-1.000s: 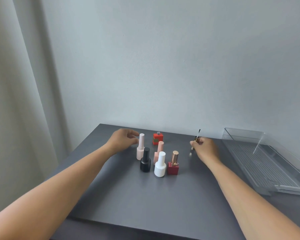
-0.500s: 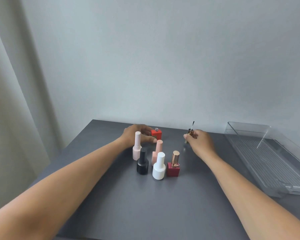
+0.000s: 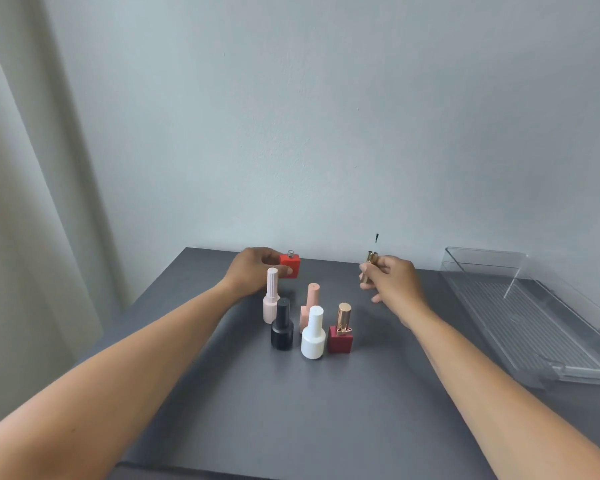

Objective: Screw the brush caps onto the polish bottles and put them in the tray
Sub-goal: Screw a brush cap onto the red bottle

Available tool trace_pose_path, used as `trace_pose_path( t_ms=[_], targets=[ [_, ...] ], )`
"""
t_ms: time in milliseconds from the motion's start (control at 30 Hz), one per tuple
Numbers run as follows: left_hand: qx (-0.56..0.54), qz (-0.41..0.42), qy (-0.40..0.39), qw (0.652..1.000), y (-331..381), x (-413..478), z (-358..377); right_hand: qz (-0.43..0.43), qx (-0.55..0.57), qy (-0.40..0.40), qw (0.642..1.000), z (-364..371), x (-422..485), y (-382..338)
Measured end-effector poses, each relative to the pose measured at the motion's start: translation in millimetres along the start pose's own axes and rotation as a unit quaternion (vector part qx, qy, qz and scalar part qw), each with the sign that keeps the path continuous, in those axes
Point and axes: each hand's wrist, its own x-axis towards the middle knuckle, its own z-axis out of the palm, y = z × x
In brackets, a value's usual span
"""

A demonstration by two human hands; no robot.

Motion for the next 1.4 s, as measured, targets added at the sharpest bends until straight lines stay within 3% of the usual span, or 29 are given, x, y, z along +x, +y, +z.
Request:
trace_pose_path(
  t_ms=[200,400,800,1400],
  targets=[
    [-0.116,0.024,0.074,0.990,22,-30,-29,-0.042,0.021,-0.015,0.999,-5,-20,-39],
    [-0.152,0.090,0.100,0.979,51,-65,-46,-0.097,0.053,-0.023,0.994,-14,-42,-81],
    [-0.081,0.167,0.102,0.977,82,-112,-46,-0.125,0.026,-0.041,0.991,-15,-87,-116],
    [0.016,0.185,0.111,0.976,90,-127,-41,-0.148,-0.027,-0.024,0.988,-13,-92,-115]
  ],
)
